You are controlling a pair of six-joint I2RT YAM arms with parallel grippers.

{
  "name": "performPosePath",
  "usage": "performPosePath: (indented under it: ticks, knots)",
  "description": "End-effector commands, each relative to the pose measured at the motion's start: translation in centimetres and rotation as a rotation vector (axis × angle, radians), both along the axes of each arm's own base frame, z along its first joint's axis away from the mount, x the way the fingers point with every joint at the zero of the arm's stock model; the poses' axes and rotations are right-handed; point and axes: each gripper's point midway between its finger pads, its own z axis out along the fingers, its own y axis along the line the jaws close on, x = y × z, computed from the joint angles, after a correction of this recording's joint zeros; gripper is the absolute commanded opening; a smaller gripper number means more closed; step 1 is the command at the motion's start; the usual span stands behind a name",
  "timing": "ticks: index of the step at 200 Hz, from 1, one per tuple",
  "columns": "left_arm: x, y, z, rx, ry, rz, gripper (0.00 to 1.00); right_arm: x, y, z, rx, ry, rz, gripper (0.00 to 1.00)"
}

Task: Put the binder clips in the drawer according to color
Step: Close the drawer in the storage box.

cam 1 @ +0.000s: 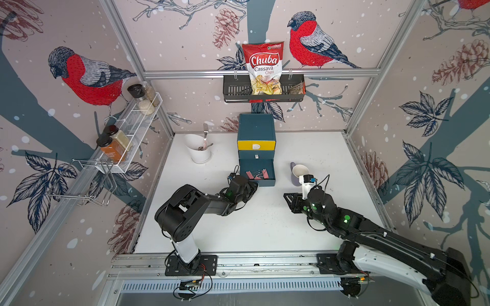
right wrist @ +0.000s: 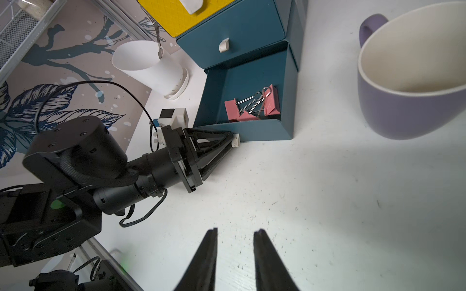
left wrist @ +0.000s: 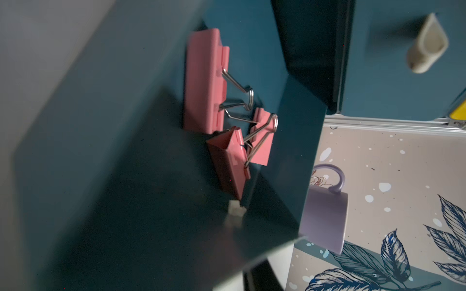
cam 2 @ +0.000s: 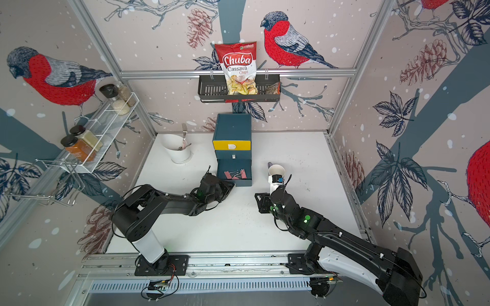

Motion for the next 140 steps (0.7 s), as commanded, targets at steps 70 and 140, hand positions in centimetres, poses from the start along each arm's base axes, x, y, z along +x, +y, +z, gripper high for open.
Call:
performPosePath:
  ticks: [70, 140]
  knots:
    - [4.6, 0.3, 1.6, -0.032, -0.062, 0.099, 0.21, -0.6, -0.6, 0.3, -0.002, -0.001, -0.008, 0.31]
    - [8.9, 0.7, 1.3, -0.134, -0.062, 0.161, 0.18, -0.8, -1.4, 0.4, -0.007, -0.012, -0.018, 0.31]
